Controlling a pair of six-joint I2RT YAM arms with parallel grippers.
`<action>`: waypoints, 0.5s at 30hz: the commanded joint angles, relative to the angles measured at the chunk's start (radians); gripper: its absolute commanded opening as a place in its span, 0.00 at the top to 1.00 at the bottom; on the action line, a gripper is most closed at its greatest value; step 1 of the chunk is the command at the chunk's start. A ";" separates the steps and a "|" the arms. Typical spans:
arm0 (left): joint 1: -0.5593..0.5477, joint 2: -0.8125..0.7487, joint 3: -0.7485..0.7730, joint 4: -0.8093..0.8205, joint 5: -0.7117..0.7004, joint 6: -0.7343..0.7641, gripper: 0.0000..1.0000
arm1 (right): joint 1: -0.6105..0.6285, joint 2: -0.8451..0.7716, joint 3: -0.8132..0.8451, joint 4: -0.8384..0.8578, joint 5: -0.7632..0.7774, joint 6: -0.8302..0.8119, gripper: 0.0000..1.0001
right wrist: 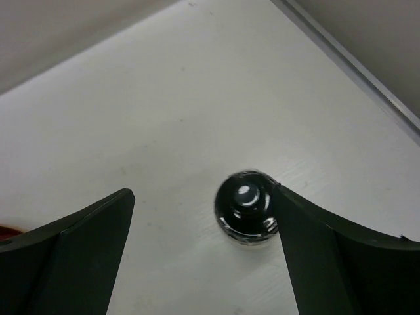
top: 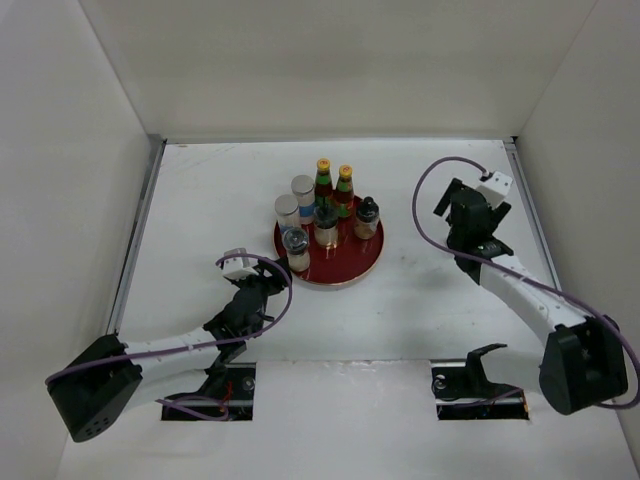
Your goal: Organize the condiment bottles
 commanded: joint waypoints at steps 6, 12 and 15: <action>-0.001 0.015 0.037 0.055 0.002 -0.006 0.35 | -0.078 0.174 0.001 -0.017 0.038 0.031 0.06; -0.001 0.020 0.037 0.061 0.002 -0.006 0.35 | -0.102 0.222 0.015 0.031 -0.011 0.033 0.18; -0.001 0.023 0.037 0.061 0.002 -0.006 0.35 | -0.111 0.246 0.018 0.035 -0.021 0.034 0.27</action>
